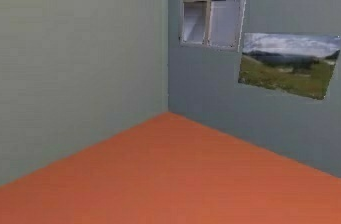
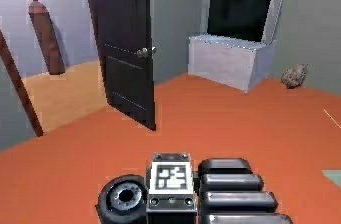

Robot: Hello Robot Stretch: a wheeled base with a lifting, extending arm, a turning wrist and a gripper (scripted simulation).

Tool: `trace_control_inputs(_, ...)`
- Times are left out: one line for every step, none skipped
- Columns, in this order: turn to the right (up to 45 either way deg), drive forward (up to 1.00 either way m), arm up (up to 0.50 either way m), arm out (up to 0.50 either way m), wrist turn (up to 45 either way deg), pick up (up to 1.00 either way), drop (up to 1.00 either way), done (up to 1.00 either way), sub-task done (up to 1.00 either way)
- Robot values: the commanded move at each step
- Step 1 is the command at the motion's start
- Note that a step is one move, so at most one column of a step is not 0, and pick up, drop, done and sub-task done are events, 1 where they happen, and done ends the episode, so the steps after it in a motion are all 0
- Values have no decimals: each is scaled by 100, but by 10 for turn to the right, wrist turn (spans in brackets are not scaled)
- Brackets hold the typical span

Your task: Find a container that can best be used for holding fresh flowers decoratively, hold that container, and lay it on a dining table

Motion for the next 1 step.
trace_control_inputs(450, 0, 0, 0, 0, 0, 0, 0, 0)
